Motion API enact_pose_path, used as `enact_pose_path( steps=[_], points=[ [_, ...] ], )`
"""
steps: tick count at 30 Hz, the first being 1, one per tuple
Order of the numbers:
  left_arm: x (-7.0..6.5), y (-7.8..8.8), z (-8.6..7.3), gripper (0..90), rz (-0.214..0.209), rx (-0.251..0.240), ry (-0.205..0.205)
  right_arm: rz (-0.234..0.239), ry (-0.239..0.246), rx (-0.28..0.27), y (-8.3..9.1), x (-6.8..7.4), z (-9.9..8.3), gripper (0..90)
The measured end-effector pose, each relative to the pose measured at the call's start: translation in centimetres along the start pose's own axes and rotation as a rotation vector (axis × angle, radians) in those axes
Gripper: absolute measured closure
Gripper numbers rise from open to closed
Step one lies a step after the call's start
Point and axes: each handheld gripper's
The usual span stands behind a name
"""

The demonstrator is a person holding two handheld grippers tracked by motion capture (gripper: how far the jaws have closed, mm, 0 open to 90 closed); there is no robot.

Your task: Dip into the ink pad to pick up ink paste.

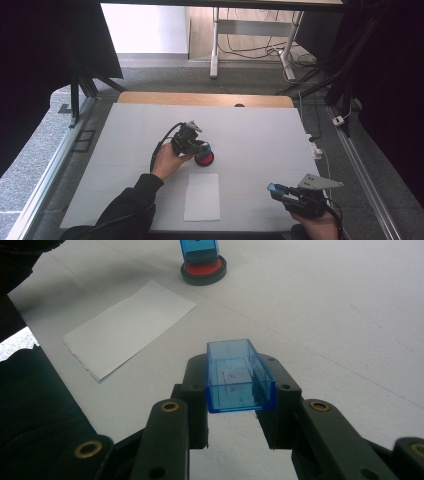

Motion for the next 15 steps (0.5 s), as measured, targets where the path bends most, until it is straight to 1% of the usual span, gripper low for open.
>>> enact_pose_path(
  steps=[2,6,9,11,15],
  points=[
    [0.05,-0.2,-0.04,71.0,0.001,0.01,0.001,-0.001,-0.001,0.001,0.0,0.0,0.0,68.6],
    [0.22,-0.27,-0.01,71.1,-0.005,0.01,0.021,-0.002,0.0,0.001,-0.01,-0.01,0.0,68.5],
    [0.25,-0.3,0.05,71.2,-0.007,0.015,0.025,-0.001,-0.001,0.0,-0.04,0.01,-0.01,68.5],
    [0.13,-0.32,0.1,71.3,-0.001,0.022,0.008,-0.001,0.001,0.001,-0.05,0.02,-0.01,68.5],
    [-0.73,-0.43,0.23,71.4,0.037,0.035,-0.049,-0.001,0.002,0.003,-0.08,0.04,0.0,68.5]
  ],
)
Point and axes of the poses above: each handheld gripper's, and its own axes: y roughly backward along the jaws, z roughly out of its top, x roughly to its left, and after that the axes turned 3 degrees about -x, right-handed
